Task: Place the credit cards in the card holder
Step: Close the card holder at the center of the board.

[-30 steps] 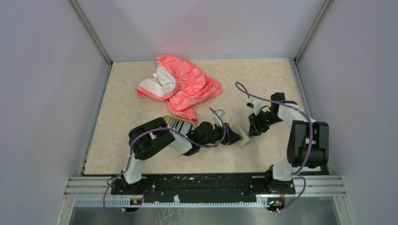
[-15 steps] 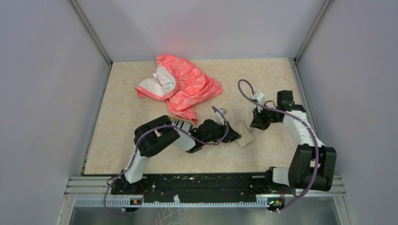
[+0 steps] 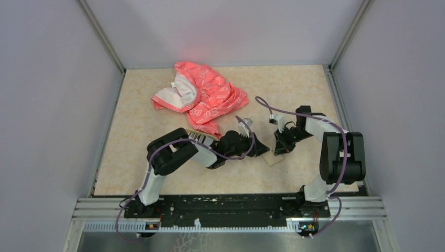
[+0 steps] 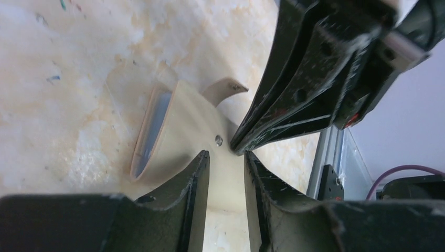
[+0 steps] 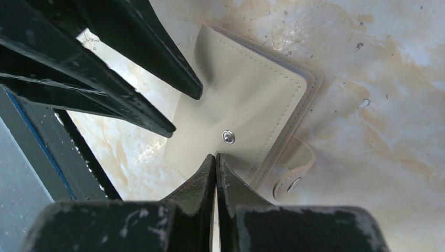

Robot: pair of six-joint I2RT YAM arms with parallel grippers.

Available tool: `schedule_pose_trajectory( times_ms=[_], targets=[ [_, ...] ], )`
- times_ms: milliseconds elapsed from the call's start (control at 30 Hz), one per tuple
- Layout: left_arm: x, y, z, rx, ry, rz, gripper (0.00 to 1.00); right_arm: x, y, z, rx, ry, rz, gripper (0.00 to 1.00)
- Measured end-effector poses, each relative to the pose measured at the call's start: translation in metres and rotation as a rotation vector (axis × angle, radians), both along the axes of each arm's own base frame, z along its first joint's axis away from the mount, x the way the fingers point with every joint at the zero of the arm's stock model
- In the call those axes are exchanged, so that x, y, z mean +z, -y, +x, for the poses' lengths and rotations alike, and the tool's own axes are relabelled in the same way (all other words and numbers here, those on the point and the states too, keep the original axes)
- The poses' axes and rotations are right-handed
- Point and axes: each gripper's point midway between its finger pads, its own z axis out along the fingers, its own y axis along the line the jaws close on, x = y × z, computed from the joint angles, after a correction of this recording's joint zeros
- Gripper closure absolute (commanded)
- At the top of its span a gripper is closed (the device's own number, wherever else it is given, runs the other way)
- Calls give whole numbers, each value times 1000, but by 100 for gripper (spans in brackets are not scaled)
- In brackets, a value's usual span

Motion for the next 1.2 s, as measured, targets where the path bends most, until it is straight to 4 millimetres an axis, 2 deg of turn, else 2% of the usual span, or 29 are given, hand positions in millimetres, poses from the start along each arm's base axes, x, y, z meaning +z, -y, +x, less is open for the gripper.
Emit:
schedule_pose_trajectory(
  times_ms=[200,300,467,600,700,900,1200],
  targets=[
    [19,5,8,-12,47,-6,78,4,-1,-2,19,16,7,93],
    [23,9,11,-21,51,-10,83,15,-1,-4,29,43,26,91],
    [5,11,14,-27,23,22,85,46,4,12,-4,137,92,87],
    [-13,11,16,-28,-6,54,85,56,12,22,-48,187,100,75],
    [-12,12,17,-30,-7,50,86,57,17,30,-82,223,69,70],
    [-13,14,17,-33,-19,44,86,47,26,40,-113,261,-16,70],
    [-14,14,16,-33,-24,39,86,31,23,43,-93,256,-106,73]
  ],
)
